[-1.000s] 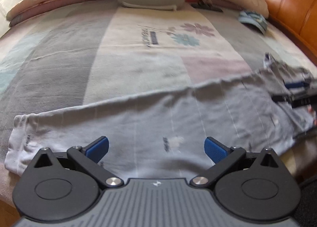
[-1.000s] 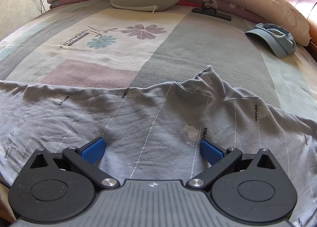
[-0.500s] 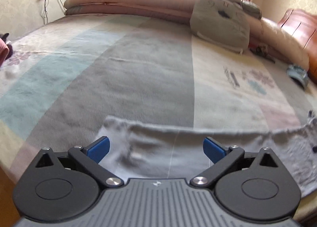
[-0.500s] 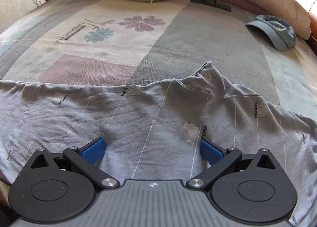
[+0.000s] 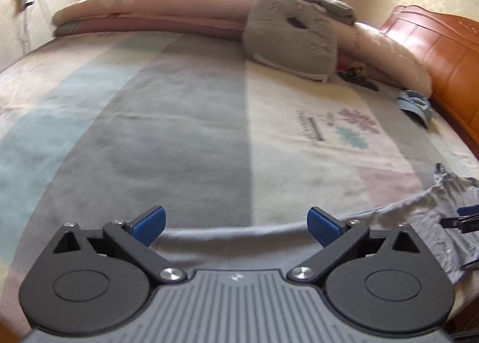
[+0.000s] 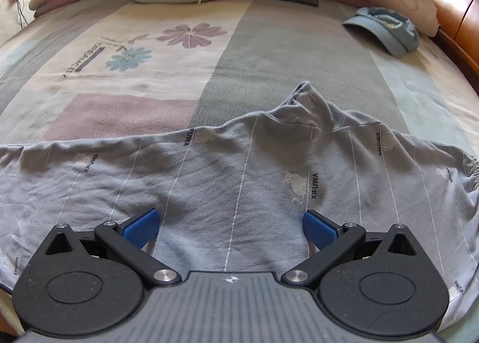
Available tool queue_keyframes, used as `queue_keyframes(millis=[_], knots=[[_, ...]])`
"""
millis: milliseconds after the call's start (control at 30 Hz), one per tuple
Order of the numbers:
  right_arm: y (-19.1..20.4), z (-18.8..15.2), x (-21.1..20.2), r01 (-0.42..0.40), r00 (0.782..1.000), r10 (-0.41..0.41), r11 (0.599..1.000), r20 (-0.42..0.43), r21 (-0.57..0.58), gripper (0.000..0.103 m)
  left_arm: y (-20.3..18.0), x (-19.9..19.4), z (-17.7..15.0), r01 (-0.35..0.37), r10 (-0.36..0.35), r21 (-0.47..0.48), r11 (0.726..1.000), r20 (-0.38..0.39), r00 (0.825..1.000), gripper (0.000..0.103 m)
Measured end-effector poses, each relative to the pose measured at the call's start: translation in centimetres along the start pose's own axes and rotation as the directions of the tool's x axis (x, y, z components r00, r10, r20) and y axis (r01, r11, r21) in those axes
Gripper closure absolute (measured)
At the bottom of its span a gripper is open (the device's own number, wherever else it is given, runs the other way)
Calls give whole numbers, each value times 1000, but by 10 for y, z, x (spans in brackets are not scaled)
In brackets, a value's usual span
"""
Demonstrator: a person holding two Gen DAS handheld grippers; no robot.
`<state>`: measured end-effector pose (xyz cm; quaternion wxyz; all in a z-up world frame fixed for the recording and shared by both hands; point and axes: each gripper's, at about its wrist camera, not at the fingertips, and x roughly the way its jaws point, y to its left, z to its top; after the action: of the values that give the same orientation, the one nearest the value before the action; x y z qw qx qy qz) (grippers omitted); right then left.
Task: Fold clothes
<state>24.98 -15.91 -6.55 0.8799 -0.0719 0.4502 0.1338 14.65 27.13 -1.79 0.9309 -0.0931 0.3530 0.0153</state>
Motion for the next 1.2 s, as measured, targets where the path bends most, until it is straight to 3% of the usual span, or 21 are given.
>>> queue_keyframes(millis=[100,233,400,567,667,733,833,1033,1200], knots=[[-3,-3,-5,-16,1000,15,1000,26,15,0,-22,13,6,31,-30,38,999,-14,999,2],[-24,-2,-25,-120,992,115,987,53,103,0,-53,23,4,79,-76,67,995,-46,996,2],[-74,-8,-50,-76,992,62,988,112,131,0,-93,28,7,108,-105,61,992,-60,993,2],[-144,-20,-57,-96,987,68,977,148,193,0,-144,21,10,46,-42,77,996,-56,998,2],[-192,-34,-61,-207,970,157,934,185,293,0,-176,24,11,87,-84,42,995,-86,993,2],[-219,-47,-63,-301,948,235,879,213,371,0,-202,31,13,123,-118,49,991,-106,987,2],[-250,-71,-72,-386,917,278,800,287,460,0,-248,47,18,174,-156,115,978,-150,976,2],[-288,-120,-79,-426,899,232,664,372,614,0,-332,77,24,297,-239,263,918,-231,943,2],[-302,-126,-72,-418,904,215,625,370,659,0,-374,83,25,353,-278,322,879,-258,926,2]])
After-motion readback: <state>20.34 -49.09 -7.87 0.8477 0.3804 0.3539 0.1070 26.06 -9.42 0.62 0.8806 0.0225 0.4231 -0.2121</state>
